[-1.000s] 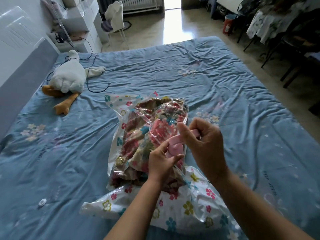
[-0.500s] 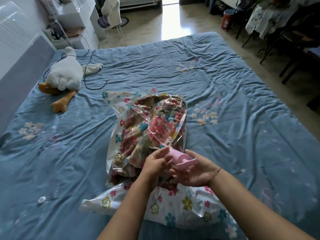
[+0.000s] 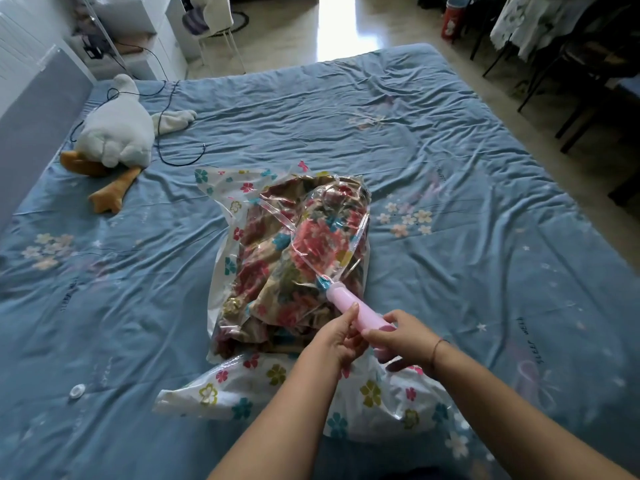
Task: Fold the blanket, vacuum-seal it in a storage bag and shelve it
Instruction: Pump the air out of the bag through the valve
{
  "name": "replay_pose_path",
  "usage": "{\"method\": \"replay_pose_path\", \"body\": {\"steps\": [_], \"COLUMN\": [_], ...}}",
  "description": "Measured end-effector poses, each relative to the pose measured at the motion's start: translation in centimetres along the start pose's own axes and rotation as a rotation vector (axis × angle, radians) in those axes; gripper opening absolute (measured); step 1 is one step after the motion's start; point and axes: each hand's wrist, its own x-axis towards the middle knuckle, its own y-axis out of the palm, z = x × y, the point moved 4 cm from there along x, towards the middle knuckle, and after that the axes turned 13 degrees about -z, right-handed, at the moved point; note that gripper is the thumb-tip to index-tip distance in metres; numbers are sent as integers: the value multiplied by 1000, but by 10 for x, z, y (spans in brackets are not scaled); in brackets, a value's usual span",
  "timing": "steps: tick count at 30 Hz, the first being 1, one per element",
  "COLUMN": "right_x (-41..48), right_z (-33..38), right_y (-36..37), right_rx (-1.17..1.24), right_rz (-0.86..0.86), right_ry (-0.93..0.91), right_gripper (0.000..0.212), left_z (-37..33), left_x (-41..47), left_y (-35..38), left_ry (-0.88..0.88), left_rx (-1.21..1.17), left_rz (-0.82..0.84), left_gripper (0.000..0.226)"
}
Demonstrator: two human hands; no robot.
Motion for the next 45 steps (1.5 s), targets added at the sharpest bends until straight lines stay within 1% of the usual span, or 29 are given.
{"method": "replay_pose_path", "body": {"steps": [3, 4, 6, 7, 8, 9, 10, 11, 12, 13, 14, 15, 16, 19, 20, 21, 24, 25, 26, 27, 29, 31, 34, 37, 38, 40, 42, 44, 45], "right_x": [-1, -5, -9, -9, -9, -7, -5, -2, -1, 0, -2, -2, -2, 5, 4, 3, -3, -5, -6, -7, -8, -11, -12, -1, 2, 7, 8, 4, 3], "right_z": [-3, -2, -2, -3, -4, -8, -12, -18, -23, -28, -32, -35, -37, -40, -37, -35, -34, -35, -36, -38, -41, -38, -27, -17, -15, -10, -4, 4, 9], "right_y": [-4, -4, -1, 2, 3, 3, 1, -1, -2, 1, 4, 6, 7, -1, -2, -3, -4, -4, -4, -3, -1, 5, 30, 73, 91, 131, 176, 223, 247], "right_rx": [-149, -319, -812, -933, -926, -775, -522, -215, 93, 330, 478, 512, 461, 24, -26, 35, 365, 433, 482, 500, 439, 354, 285, 172, 131, 76, 27, -2, -3], "right_rz": [-188, -234, -366, -408, -410, -372, -331, -282, -213, -123, -51, -23, -37, -285, -330, -330, -164, -105, -67, -58, -100, -126, -54, 19, 45, 103, 154, 198, 219], "right_ry": [-125, -192, -376, -441, -453, -412, -328, -194, -4, 190, 320, 359, 319, -63, -126, -119, 186, 262, 290, 265, 134, 21, -33, -56, -61, -63, -71, -88, -95], "right_gripper": [30, 33, 44, 49, 52, 56, 57, 56, 51, 46, 41, 37, 35, 37, 37, 38, 37, 35, 31, 30, 30, 31, 24, 21, 22, 21, 15, 7, 7], "left_z": [2, 3, 4, 3, 3, 2, 2, 2, 2, 3, 4, 6, 8, 9, 8, 8, 8, 9, 10, 12, 15, 13, 0, -18, -25, -38, -49, -56, -59], "left_x": [5, 5, 5, 6, 8, 9, 11, 12, 14, 16, 16, 15, 13, 7, 6, 6, 10, 10, 9, 8, 4, -2, -6, 1, 6, 12, 13, 13, 10], "left_y": [4, 5, 5, 4, 4, 3, 2, 1, 1, 1, 1, 2, 3, 7, 8, 9, 10, 10, 9, 9, 7, -3, -38, -98, -124, -182, -246, -311, -342], "left_ry": [-8, -8, 8, 17, 28, 35, 35, 22, 14, 12, 19, 23, 27, 48, 64, 69, 88, 96, 104, 107, 144, 241, 358, 406, 438, 518, 580, 612, 619], "left_rx": [-19, -20, -10, -7, 1, 2, 5, -5, -21, -38, -44, -48, -45, -37, -30, -27, -27, -28, -26, -24, 4, 55, 87, -51, -98, -183, -239, -281, -299], "left_rz": [6, 16, 29, 21, 2, -12, -16, -4, 16, 41, 56, 72, 84, 80, 75, 86, 112, 125, 132, 146, 186, 183, 102, -28, -88, -226, -370, -497, -553], "left_gripper": [60, 59, 54, 51, 50, 52, 53, 53, 51, 49, 47, 47, 47, 52, 52, 52, 51, 50, 50, 51, 52, 49, 52, 33, 31, 38, 41, 34, 32]}}
